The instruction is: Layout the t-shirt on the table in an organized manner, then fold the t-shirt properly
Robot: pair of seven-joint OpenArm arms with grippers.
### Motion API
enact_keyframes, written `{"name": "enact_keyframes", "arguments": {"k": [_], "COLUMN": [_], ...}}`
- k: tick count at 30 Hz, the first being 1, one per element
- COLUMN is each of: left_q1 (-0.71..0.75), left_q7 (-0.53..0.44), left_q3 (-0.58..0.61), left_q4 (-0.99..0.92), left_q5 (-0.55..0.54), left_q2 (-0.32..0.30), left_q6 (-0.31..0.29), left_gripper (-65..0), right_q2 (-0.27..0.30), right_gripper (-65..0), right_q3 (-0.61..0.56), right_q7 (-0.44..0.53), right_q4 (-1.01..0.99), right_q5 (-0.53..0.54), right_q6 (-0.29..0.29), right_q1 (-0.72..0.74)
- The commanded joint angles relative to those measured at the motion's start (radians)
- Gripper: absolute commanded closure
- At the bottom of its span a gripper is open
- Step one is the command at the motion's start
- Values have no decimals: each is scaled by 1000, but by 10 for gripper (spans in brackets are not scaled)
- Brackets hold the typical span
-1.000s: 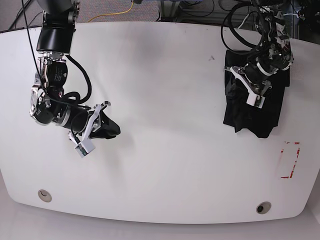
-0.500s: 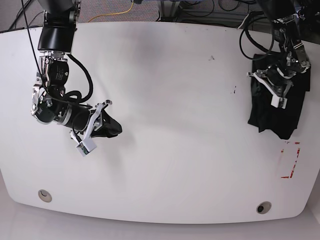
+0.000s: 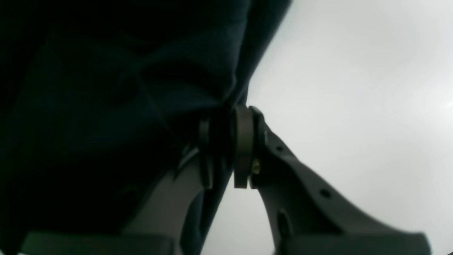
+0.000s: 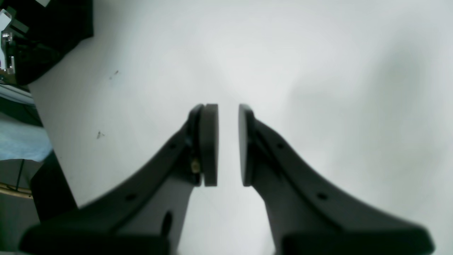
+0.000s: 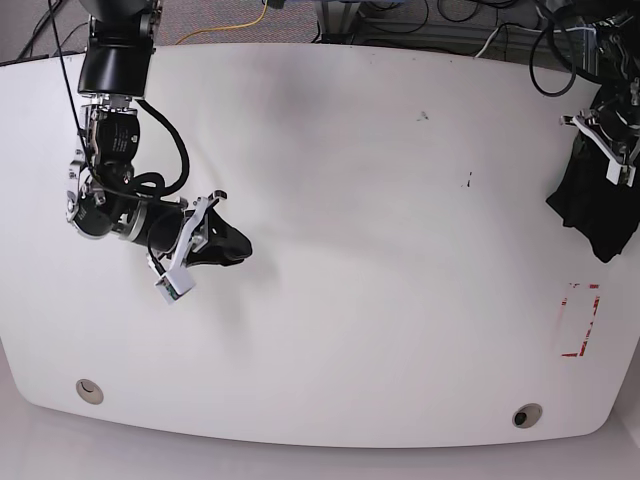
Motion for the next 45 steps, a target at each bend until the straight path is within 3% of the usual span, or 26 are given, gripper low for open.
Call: {"name": "enact_keyframes", "arguments": {"k": [1, 10, 16, 22, 27, 35, 45], "left_q1": [1, -13, -114, -217, -301, -357, -357], "left_q7": [-17, 35, 99, 108, 104, -25, -131], "left_q3": [-15, 45, 125, 197, 203, 202, 174], "left_q4": [24, 167, 222, 130, -16, -209, -316], "left_q5": [-15, -18, -10, -4, 101, 236, 252], "left_q2": [-19, 17, 23, 27, 27, 20, -59], "left_q6": [-4, -4, -4, -4, -4, -4, -4], "left_gripper": [-75, -76, -76, -76, -76, -76, -76], "right_q2": [11, 10, 10, 10, 10, 11, 11], "right_gripper": [-101, -101, -101, -101, -101, -100, -101], "right_q3": [5, 5, 5, 5, 7, 13, 13], "right_q7": [23, 23, 23, 23, 23, 23, 23], "right_q4": [19, 19, 19, 19, 19, 35, 113], "right_q5": [27, 28, 28, 28, 28, 30, 28], "right_q6": [5, 5, 5, 5, 5, 5, 5], "right_q1": [22, 22, 22, 22, 22, 5, -41]}}
